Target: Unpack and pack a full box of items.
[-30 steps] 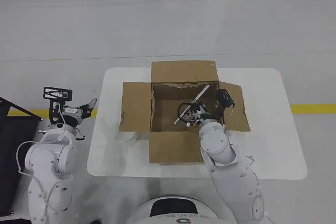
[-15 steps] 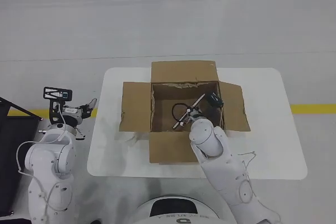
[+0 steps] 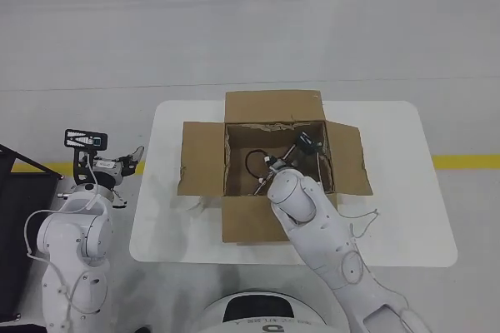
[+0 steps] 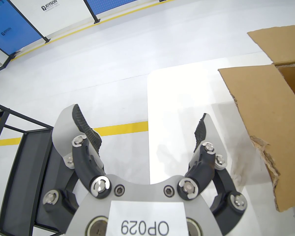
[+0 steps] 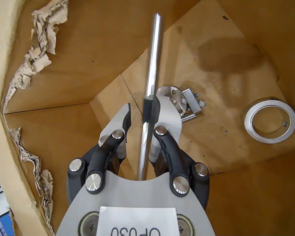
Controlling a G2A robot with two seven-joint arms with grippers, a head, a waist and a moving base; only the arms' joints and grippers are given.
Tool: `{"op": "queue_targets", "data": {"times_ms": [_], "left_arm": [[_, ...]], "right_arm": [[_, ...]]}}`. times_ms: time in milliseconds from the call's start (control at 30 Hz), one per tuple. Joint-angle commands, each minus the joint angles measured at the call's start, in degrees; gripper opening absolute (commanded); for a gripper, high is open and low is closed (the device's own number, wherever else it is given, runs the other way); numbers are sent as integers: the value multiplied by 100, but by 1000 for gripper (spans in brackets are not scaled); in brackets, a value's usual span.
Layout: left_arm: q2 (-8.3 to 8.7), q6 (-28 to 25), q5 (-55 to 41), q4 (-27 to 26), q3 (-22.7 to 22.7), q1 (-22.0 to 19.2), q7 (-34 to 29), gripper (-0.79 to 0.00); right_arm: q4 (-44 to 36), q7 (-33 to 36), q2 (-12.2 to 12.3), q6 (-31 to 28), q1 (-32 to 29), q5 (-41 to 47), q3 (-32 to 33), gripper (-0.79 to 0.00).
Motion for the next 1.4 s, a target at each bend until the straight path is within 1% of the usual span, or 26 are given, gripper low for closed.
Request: {"op": "queue_targets", "data": {"times_ms": [0, 100, 167, 233, 333, 400, 500, 567, 667, 733, 833, 900, 933, 967, 1033, 1133, 1267, 1300, 1367], "left_arm": [[0, 0, 0, 1, 0, -1, -1, 0], [0, 0, 0, 1, 0, -1, -1, 0], [0, 0, 0, 1, 0, -1, -1, 0], [0, 0, 0, 1, 0, -1, -1, 0], [0, 0, 0, 1, 0, -1, -1, 0], [0, 0, 0, 1, 0, -1, -1, 0], [0, 0, 0, 1, 0, -1, -1, 0], [0, 0, 0, 1, 0, -1, -1, 0], [0, 0, 0, 1, 0, -1, -1, 0], [0, 0, 0, 1, 0, -1, -1, 0], [0, 0, 0, 1, 0, -1, -1, 0], [0, 0, 0, 1, 0, -1, -1, 0], [0, 0, 0, 1, 0, -1, -1, 0], [0, 0, 0, 1, 0, -1, -1, 0], [0, 0, 0, 1, 0, -1, -1, 0], [0, 0, 0, 1, 0, -1, -1, 0], [0, 0, 0, 1, 0, -1, -1, 0], [0, 0, 0, 1, 0, -1, -1, 0], [0, 0, 0, 1, 0, -1, -1, 0]], "right_arm": [[10, 26, -6, 20, 27, -25, -29, -594], [-113, 16, -8, 23, 17, -92, -53, -582], [-381, -8, 10, -25, -84, -115, 12, -576], [-854, -19, 54, -122, -295, -178, 150, -548], [-1819, 90, 178, -394, -846, -400, 483, -489], [-2564, 225, 277, -646, -1332, -549, 809, -453], [-3566, 379, 393, -1055, -2100, -477, 1452, -434], [-4060, 314, 431, -1309, -2561, -189, 1967, -459], [-4462, 143, 439, -1838, -3149, 710, 2762, -468], [-4446, 89, 431, -2230, -3451, 1458, 3299, -462], [-4071, 253, 434, -2726, -3605, 2505, 4043, -453], [-3580, 449, 446, -3000, -3504, 3195, 4488, -459], [-3231, 407, 451, -2981, -3393, 3407, 4673, -480], [-2959, 450, 463, -2973, -3242, 3529, 4743, -483], [-2336, 703, 487, -3056, -2935, 3950, 4876, -465], [-1609, 807, 536, -3117, -2583, 4037, 4987, -437], [-1036, 440, 583, -2956, -2187, 3647, 4902, -397], [-975, 545, 590, -2983, -2120, 3705, 4858, -271], [-878, 729, 619, -3087, -2069, 3807, 4931, -234]]}}
